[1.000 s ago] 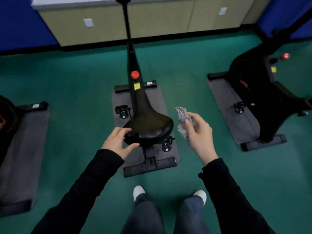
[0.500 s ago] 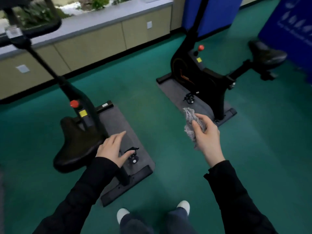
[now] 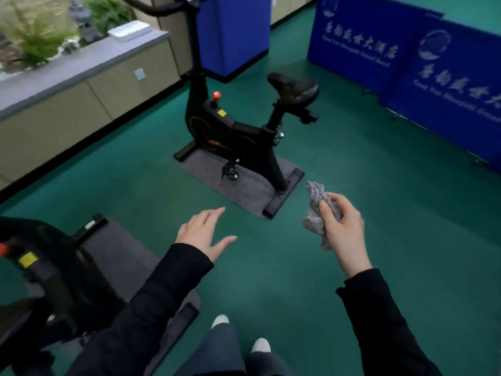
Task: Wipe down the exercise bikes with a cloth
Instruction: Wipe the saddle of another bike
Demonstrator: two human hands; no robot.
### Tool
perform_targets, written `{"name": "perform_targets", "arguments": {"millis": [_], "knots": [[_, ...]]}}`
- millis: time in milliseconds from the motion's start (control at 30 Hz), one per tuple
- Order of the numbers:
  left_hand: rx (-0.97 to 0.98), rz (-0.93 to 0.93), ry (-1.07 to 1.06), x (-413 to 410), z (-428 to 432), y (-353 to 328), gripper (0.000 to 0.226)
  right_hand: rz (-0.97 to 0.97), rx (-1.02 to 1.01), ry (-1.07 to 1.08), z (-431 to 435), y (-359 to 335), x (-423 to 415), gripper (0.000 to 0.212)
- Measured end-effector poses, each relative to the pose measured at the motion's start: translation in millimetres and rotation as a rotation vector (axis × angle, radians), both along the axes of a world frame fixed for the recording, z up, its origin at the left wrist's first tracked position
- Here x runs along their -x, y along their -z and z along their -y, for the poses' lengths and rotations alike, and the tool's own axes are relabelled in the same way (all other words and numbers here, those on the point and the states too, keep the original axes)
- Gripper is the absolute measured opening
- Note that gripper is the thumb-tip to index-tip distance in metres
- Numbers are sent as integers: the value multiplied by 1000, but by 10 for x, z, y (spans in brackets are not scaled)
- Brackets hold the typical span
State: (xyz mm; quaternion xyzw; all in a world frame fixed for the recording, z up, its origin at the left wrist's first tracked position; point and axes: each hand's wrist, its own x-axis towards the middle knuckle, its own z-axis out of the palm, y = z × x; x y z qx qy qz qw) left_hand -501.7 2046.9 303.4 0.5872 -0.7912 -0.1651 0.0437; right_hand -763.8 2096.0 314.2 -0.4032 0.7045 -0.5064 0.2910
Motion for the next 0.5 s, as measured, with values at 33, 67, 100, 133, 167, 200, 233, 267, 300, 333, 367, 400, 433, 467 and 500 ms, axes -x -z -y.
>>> {"name": "perform_targets", "arguments": {"millis": [33,67,100,133,167,200,233,267,300,333,367,400,433,467,500], "knots": [[1,7,25,124,91,6,70,-3,-11,30,-11,28,134,14],[3,14,48,238,177,13,70,-7,-23,56,-16,52,248,14],[2,20,70,342,253,24,70,-16,-33,74,-17,72,340,14],[-4,25,97,478,353,46,70,-26,-42,94,-1,93,450,13],[-11,26,121,607,442,72,70,-35,-51,111,22,107,544,13],[-20,21,142,760,552,109,70,-47,-58,127,71,122,652,13],[-26,13,161,906,653,143,70,-60,-65,139,133,131,746,12],[-27,1,179,1040,750,174,70,-73,-71,149,206,130,824,12],[-26,-14,198,1194,880,216,69,-87,-76,159,318,136,927,13],[-23,-27,216,1332,1006,258,69,-100,-79,168,436,132,1014,14],[-23,-44,231,1479,1159,308,69,-111,-81,174,587,135,1111,15],[-27,-55,240,1609,1306,348,69,-117,-82,175,731,134,1193,16],[-33,-59,247,1723,1443,379,69,-123,-83,168,866,126,1261,16],[-46,-55,247,1846,1620,413,69,-126,-94,157,1044,122,1346,15],[-55,-43,246,1950,1775,436,69,-129,-110,138,1205,110,1408,15]]}}
